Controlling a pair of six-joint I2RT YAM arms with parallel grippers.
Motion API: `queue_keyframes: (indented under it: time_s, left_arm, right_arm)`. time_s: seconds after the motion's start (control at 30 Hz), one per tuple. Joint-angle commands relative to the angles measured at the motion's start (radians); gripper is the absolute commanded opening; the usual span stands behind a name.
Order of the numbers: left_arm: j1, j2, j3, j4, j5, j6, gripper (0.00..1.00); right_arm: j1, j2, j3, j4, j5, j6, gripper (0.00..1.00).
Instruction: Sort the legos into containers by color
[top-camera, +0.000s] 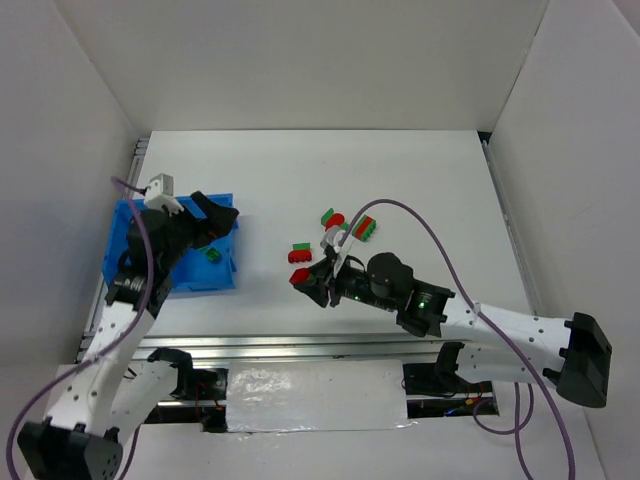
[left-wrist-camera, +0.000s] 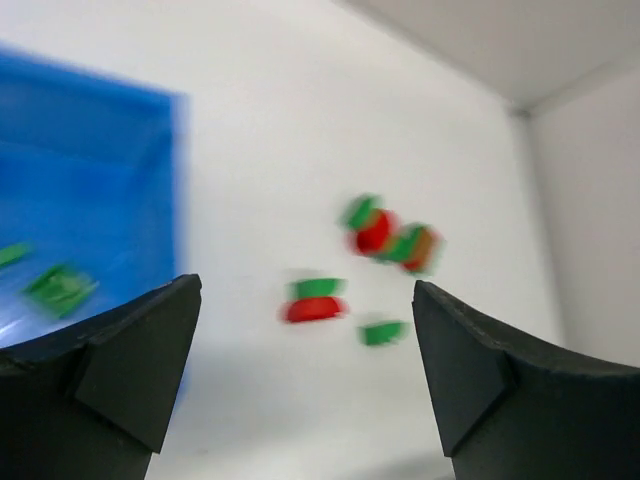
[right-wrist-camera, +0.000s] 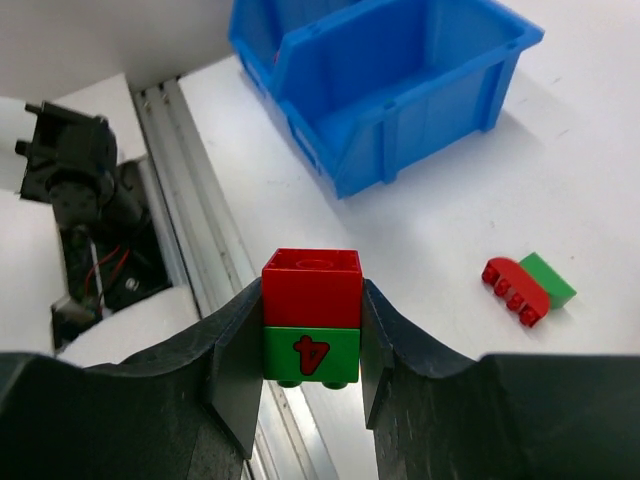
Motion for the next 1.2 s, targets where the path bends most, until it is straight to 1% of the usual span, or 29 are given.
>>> queue_keyframes:
  time_s: [0.0,0.03,0.07,0.1,0.13,0.17,0.23,0.27,0.3,0.33,0.37,0.4,0.47,0.53,0.6,0.63,0.67,0.77,0.8,0.87,0.9,0.93,0.97,1.0,1.03,1.07,1.13,1.17]
  left_arm:
    - [-0.004,-0.15,-0.147,0.4,0.502,0.068,0.99]
    - [-0.009,-0.18,-0.227,0.475,0.577,0.059,0.99]
    - [-0.012,-0.235,-0.266,0.628,0.7,0.046,1.0]
    - [-0.016,-0.259,-0.302,0.696,0.749,0.02,1.0]
    - [-0.033,-0.3,-0.355,0.759,0.811,0.005,0.99]
    - [-0.044,-0.316,-0.377,0.898,0.828,-0.012,0.99]
    - [-0.093,-0.33,-0.421,1.026,0.859,-0.058,1.0]
    - [-0.113,-0.322,-0.428,1.072,0.885,-0.063,0.99]
    - [-0.159,-0.308,-0.412,1.095,0.9,-0.046,1.0]
    - [-0.182,-0.258,-0.393,1.088,0.938,-0.034,1.0]
    - [-0.203,-0.224,-0.374,1.08,0.939,-0.021,1.0]
    - [-0.243,-0.193,-0.339,1.085,0.986,-0.014,0.99]
    - [-0.279,-0.112,-0.317,1.127,1.024,-0.023,0.97]
    - [-0.317,-0.093,-0.299,1.125,1.041,-0.011,0.96]
    - [-0.348,-0.101,-0.274,1.048,1.021,0.073,0.96]
    - [-0.357,-0.115,-0.262,0.94,1.011,0.106,0.96]
    - [-0.366,-0.118,-0.251,0.895,1.0,0.158,0.96]
    - [-0.406,-0.11,-0.215,0.801,0.972,0.193,0.98]
    - [-0.415,-0.107,-0.211,0.795,0.98,0.204,0.99]
    - [-0.432,-0.118,-0.202,0.714,0.948,0.276,0.99]
    - [-0.453,-0.142,-0.201,0.672,0.91,0.308,0.99]
    - [-0.466,-0.156,-0.208,0.625,0.841,0.366,0.99]
    - [-0.489,-0.173,-0.22,0.623,0.815,0.388,1.0]
    - [-0.496,-0.205,-0.231,0.631,0.793,0.407,1.0]
    - [-0.501,-0.217,-0.257,0.669,0.772,0.434,0.99]
    - [-0.501,-0.228,-0.268,0.69,0.759,0.437,1.0]
    - [-0.503,-0.238,-0.273,0.715,0.733,0.456,0.99]
    - [-0.504,-0.235,-0.271,0.729,0.719,0.486,0.99]
  right_arm:
    - [-0.075,-0.032,0.071,-0.07,-0.218,0.012,0.0]
    - [-0.128,-0.032,0.083,-0.112,-0.329,0.029,0.0]
    - [-0.157,-0.029,0.116,-0.137,-0.393,0.037,0.0]
    - [-0.187,-0.024,0.135,-0.163,-0.46,0.05,0.0]
    - [-0.232,-0.017,0.17,-0.215,-0.576,0.054,0.0]
    - [-0.248,-0.012,0.186,-0.231,-0.617,0.057,0.0]
    - [-0.262,0.0,0.238,-0.318,-0.687,0.043,0.0]
    - [-0.264,0.005,0.256,-0.341,-0.708,0.04,0.0]
    - [-0.264,0.011,0.275,-0.363,-0.734,0.034,0.0]
    - [-0.265,0.026,0.311,-0.402,-0.801,0.031,0.0]
    - [-0.265,0.035,0.327,-0.416,-0.838,0.026,0.0]
    - [-0.267,0.043,0.342,-0.432,-0.873,0.014,0.0]
    - [-0.265,0.066,0.39,-0.502,-0.933,-0.011,0.0]
    - [-0.265,0.072,0.407,-0.539,-0.93,-0.022,0.0]
    - [-0.268,0.074,0.411,-0.564,-0.927,-0.032,0.01]
    - [-0.268,0.071,0.41,-0.567,-0.929,-0.032,0.01]
    - [-0.267,0.071,0.411,-0.568,-0.936,-0.043,0.01]
    - [-0.268,0.075,0.417,-0.591,-0.956,-0.054,0.01]
    - [-0.268,0.089,0.434,-0.617,-0.958,-0.064,0.02]
    - [-0.268,0.107,0.462,-0.669,-0.929,-0.094,0.02]
    - [-0.268,0.111,0.466,-0.68,-0.882,-0.089,0.02]
    - [-0.27,0.108,0.457,-0.662,-0.88,-0.04,0.02]
    - [-0.27,0.104,0.451,-0.644,-0.887,-0.026,0.02]
    - [-0.274,0.112,0.448,-0.633,-0.954,-0.016,0.02]
    - [-0.293,0.12,0.453,-0.63,-0.985,0.024,0.02]
    - [-0.3,0.133,0.46,-0.625,-1.008,0.062,0.01]
    - [-0.319,0.164,0.46,-0.549,-1.048,0.189,0.0]
    - [-0.319,0.182,0.474,-0.545,-1.066,0.204,0.0]
